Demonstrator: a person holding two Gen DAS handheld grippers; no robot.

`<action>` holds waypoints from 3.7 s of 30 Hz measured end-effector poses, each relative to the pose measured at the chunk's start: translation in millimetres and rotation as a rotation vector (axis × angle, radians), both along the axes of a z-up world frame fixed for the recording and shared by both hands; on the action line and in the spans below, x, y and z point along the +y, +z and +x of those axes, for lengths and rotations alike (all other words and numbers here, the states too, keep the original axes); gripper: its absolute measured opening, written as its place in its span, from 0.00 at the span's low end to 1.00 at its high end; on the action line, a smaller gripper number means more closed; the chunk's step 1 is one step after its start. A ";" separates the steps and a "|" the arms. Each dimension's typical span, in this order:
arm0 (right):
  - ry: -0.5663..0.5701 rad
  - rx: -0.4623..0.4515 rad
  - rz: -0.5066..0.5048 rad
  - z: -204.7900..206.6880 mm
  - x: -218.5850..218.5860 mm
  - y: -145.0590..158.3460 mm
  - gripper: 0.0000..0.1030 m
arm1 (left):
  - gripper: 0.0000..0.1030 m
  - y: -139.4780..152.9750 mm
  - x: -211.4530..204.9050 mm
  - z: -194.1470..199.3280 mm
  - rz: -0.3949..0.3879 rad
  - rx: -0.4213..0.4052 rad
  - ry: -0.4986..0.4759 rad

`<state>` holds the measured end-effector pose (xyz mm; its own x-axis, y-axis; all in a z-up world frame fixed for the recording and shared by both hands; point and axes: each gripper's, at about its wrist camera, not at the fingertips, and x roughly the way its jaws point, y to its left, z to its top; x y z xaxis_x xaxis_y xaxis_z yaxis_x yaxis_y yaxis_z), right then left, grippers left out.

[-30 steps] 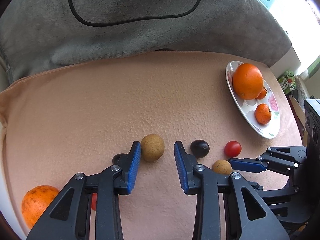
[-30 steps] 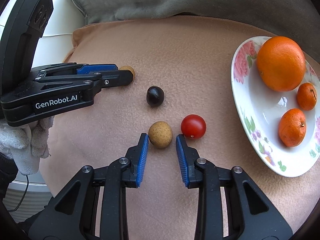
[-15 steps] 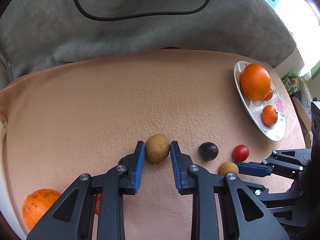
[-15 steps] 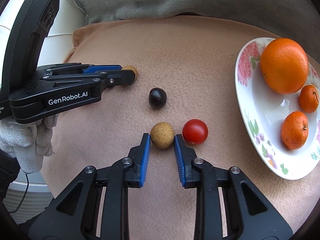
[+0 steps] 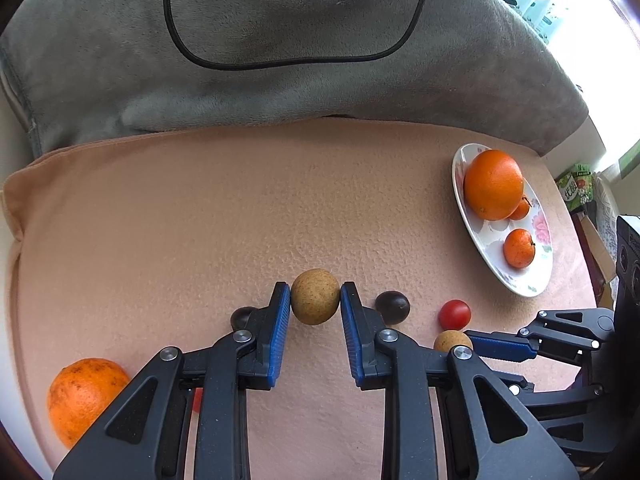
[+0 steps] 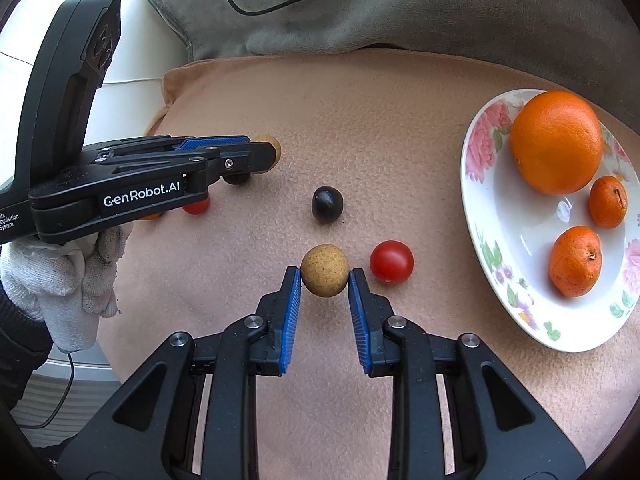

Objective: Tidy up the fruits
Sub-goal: 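Close the right tool on a brown kiwi while the left tool grasps another kiwi, then carry both kiwis over the white plate while the right tool releases its kiwi, then lower the kiwi in the left tool onto the plate and open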

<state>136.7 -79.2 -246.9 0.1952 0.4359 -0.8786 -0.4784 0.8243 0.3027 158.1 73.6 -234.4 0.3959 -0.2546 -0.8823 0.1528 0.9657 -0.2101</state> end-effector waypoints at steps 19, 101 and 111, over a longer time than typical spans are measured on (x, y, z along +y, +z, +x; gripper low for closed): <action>-0.044 -0.026 0.017 8.8 -58.4 33.8 0.25 | 0.23 33.3 -10.3 -3.7 -0.047 -0.021 0.010; -0.268 -0.052 -0.039 39.9 -179.9 41.5 0.52 | 0.49 50.8 -132.5 2.5 -0.025 -0.088 -0.082; -0.330 -0.046 -0.025 40.6 -185.5 40.8 0.68 | 0.67 52.1 -126.3 -1.7 -0.005 -0.096 -0.046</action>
